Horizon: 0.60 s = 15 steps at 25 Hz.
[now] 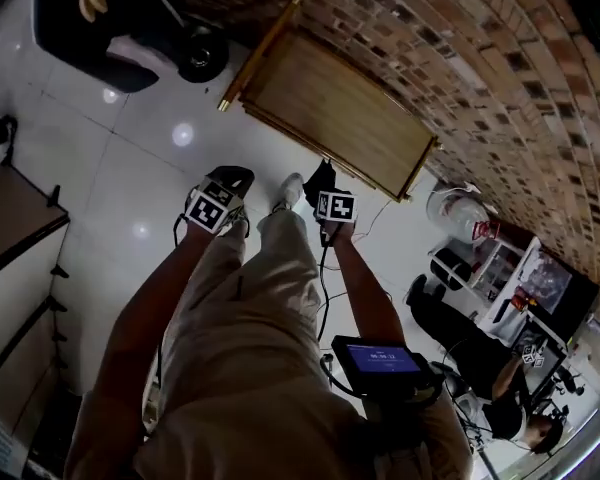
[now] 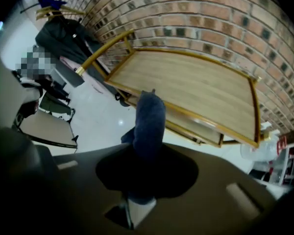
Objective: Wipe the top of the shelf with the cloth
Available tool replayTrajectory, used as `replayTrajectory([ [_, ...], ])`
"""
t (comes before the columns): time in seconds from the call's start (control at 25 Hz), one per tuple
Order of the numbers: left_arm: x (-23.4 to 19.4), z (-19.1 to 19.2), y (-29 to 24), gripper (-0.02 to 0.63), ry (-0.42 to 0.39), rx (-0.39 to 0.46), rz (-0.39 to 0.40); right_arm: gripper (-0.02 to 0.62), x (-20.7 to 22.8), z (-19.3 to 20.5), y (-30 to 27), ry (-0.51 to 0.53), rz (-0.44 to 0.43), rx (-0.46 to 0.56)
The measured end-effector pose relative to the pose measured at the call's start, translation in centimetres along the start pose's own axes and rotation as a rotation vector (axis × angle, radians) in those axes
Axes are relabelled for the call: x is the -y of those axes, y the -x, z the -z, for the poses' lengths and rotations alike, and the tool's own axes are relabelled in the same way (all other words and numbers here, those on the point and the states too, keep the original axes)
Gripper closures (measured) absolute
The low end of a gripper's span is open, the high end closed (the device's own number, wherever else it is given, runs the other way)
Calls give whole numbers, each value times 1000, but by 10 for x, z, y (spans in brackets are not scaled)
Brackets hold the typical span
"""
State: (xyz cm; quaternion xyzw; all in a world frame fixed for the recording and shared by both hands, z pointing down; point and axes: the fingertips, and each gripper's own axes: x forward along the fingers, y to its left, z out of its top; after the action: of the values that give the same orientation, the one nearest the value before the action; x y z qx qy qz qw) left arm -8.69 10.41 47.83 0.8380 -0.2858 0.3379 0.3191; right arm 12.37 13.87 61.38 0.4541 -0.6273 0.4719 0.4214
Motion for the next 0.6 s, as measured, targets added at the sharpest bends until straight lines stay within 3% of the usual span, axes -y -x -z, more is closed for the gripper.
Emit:
replayTrajectory([
  [0.12,-30,20,6,603,71,74,-50,505,-41,-18,-46,145,8,-53],
  [0.24,-50,47,8,603,140,75,-68,505,-76,-38,-94,270,34,-108],
  [0.32,-55,64,10,603,179,67,-71,505,-102,-59,-122,330,9,-92],
  [0.44,-60,71,10,603,155,62,-67,505,-127,-87,-159,422,18,-85],
  [0.6,-70,76,5,603,127,36,-57,505,-143,-113,-210,732,171,-52],
])
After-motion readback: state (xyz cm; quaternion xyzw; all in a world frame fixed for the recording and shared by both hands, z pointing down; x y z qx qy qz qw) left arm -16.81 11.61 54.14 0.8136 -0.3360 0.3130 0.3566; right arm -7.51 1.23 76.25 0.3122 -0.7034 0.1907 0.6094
